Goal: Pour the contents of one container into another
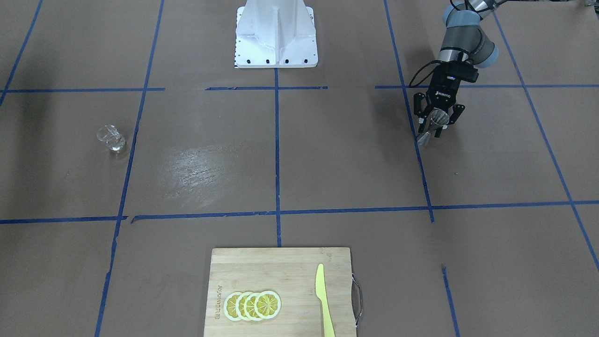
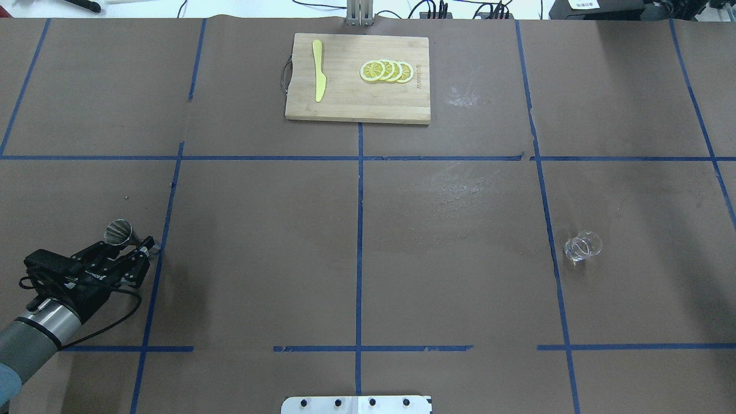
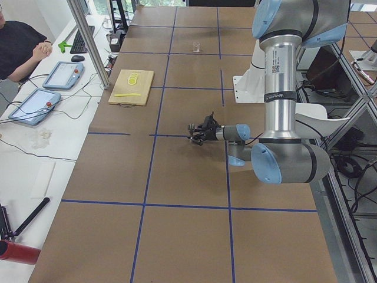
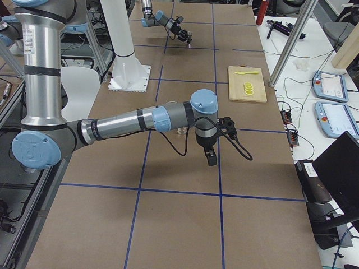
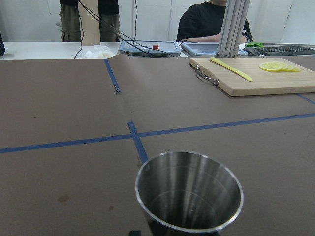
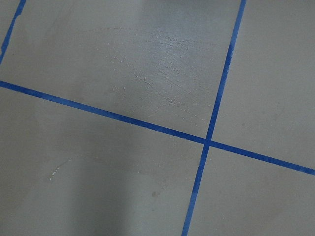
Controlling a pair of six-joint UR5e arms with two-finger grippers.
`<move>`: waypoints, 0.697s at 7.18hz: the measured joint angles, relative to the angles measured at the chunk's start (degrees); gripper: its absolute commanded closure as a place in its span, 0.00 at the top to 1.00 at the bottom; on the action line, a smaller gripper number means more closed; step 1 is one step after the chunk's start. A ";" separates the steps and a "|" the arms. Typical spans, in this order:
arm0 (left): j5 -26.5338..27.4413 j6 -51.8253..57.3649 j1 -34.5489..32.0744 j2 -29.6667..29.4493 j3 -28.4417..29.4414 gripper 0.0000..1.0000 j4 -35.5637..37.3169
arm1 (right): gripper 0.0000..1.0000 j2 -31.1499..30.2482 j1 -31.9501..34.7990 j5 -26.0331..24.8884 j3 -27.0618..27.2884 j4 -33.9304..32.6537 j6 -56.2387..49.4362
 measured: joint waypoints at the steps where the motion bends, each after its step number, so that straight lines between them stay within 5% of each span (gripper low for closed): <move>1: 0.04 -0.20 0.02 0.00 0.00 0.00 -0.05 | 1.00 -0.02 0.01 0.00 0.04 0.00 0.02; 5: -0.15 0.23 -0.07 0.24 -1.25 0.00 -0.63 | 1.00 -0.05 0.15 0.00 0.08 0.00 0.04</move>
